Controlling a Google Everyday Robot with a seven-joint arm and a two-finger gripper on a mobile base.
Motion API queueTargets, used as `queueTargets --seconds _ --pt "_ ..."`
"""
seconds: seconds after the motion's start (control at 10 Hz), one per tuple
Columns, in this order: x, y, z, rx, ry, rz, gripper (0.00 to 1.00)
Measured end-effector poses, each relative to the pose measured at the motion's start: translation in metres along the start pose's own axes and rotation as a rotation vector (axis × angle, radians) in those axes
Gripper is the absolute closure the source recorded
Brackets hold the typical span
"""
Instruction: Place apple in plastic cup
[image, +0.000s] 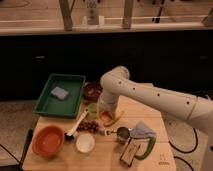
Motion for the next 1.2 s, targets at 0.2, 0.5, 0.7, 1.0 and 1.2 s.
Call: queueTargets --seconds 0.2,0.5,0.7,1.0,1.2 --pt "0.009 -0.006 -0.002 -0.010 0.003 -0.023 1.00" --pt "0.020 -0.016 -0.003 -0.019 0.017 -0.059 1.00" --pt "0.026 -0.022 -0.004 -0.024 0.028 -0.084 1.00" --pt "0.033 -0.038 -0.003 -0.033 0.033 -0.130 1.00" --pt "0.041 -0.046 -0.002 -0.044 0.024 -0.149 1.00"
